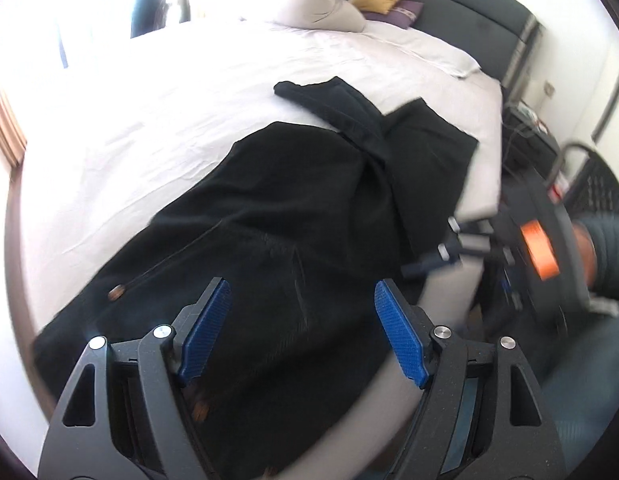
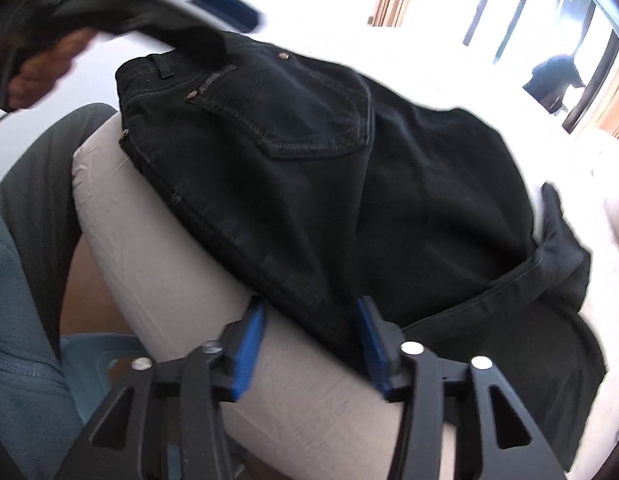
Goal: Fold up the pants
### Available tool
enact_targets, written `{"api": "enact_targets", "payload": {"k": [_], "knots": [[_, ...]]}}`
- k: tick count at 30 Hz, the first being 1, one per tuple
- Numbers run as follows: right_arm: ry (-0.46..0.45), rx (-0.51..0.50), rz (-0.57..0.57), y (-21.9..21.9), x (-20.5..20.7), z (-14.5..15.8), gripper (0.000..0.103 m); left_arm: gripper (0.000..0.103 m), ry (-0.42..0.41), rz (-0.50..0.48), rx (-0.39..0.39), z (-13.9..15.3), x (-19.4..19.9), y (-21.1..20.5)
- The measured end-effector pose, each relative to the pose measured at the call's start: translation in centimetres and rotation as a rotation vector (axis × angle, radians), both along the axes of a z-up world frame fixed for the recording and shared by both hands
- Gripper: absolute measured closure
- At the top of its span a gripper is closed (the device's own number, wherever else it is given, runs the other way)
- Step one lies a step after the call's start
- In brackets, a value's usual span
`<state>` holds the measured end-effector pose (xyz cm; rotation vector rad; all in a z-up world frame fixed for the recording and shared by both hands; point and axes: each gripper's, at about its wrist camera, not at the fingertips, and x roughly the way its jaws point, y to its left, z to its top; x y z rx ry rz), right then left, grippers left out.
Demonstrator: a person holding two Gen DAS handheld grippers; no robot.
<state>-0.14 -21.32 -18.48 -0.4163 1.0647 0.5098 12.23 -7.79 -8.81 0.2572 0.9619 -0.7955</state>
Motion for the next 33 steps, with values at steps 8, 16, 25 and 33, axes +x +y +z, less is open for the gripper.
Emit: {"api": "enact_targets", "payload": {"k": [8,16,25,33], "knots": [[-0.007,0.098,-0.069,-1.2,0.1,1.1,0.047,0.07,0.222,0.022,-0.195,-3.6,6.9,-5.7],[-0.002,0.318,-0.277,-7.2,1.2,3.9,0.047,0.088,0.309,0.068,-0.11,-8.9,10.6,-8.5],[-0.045,0.383,-0.461,-12.9,2.9,6.0,0.047,0.095,0.239,0.192,-0.171,-5.8,13.4,-7.1],[-0.003,0.558,-0.638,-17.4,6.2,6.9,0.047,0.095,0.434,0.135,-0.192,-10.0,14.2,-12.3]]}}
